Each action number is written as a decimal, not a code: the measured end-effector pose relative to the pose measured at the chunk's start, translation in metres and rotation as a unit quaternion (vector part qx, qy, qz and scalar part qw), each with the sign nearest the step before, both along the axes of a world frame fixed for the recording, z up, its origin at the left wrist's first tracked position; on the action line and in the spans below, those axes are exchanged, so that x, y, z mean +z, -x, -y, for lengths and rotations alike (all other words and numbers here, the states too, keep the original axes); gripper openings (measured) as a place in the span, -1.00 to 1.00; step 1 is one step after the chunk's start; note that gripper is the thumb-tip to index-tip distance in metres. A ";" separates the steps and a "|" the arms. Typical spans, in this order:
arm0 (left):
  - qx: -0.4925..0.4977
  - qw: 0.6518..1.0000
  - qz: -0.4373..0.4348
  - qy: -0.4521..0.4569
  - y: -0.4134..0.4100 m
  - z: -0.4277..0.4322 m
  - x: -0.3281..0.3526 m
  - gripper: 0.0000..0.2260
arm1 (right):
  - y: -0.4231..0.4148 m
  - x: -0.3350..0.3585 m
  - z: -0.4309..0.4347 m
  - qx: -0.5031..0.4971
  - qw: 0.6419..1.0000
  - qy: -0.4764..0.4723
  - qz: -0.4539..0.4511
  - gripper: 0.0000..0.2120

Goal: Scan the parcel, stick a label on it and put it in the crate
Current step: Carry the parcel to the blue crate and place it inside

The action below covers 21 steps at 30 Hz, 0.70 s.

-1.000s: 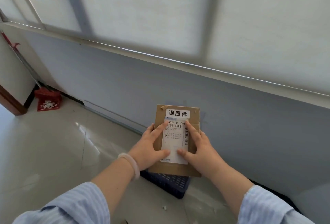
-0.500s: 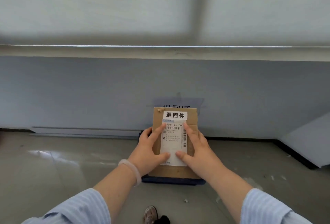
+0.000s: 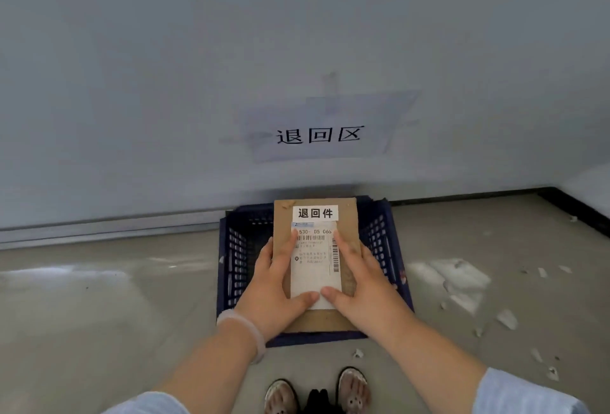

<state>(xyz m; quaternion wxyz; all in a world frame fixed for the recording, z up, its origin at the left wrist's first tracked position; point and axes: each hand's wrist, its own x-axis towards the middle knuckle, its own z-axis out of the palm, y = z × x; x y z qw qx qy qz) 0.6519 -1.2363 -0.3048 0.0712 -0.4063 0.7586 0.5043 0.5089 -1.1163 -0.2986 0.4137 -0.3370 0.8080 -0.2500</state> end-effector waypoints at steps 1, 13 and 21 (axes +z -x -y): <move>-0.002 1.000 0.006 -0.002 0.001 0.002 -0.028 -0.09 | 0.004 -0.027 0.003 0.005 1.000 -0.004 0.009 -0.13; -0.006 0.994 0.108 -0.017 0.011 0.007 -0.317 -0.08 | 0.012 -0.325 0.010 0.034 0.997 -0.067 0.017 -0.09; -0.011 0.991 0.128 -0.039 0.011 0.007 -0.391 -0.03 | 0.009 -0.399 0.018 0.056 0.994 -0.097 0.007 -0.08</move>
